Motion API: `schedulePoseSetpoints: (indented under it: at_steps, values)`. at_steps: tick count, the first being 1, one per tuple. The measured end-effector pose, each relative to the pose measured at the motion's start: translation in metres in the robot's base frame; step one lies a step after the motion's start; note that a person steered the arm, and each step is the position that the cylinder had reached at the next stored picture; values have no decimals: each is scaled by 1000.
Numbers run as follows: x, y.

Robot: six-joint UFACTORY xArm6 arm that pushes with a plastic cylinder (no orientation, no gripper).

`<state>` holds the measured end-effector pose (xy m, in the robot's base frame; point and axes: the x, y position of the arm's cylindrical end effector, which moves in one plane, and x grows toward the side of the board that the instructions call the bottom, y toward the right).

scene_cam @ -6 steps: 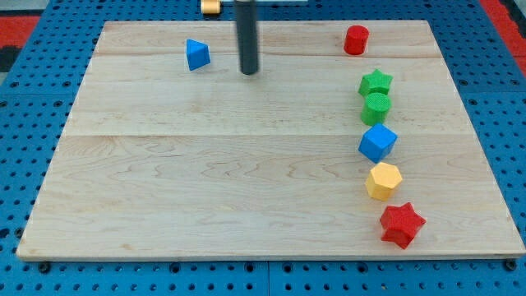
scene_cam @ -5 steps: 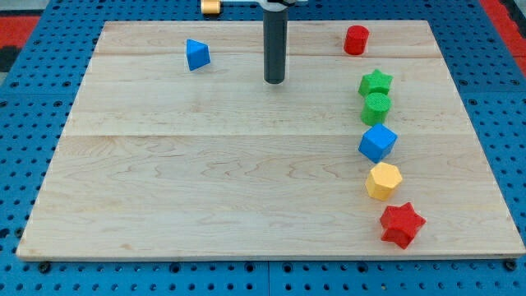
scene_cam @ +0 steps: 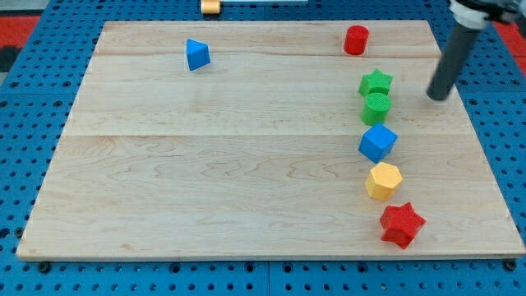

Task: Place the cube bottom of the triangle

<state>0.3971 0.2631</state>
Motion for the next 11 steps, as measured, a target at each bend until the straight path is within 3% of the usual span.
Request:
schedulePoseSetpoints:
  at_steps: [1, 2, 4, 5, 10, 11]
  values:
    - [50, -4]
    - [74, -63]
    - [63, -219]
    - [40, -241]
    - [-16, -185]
    - [-28, -196]
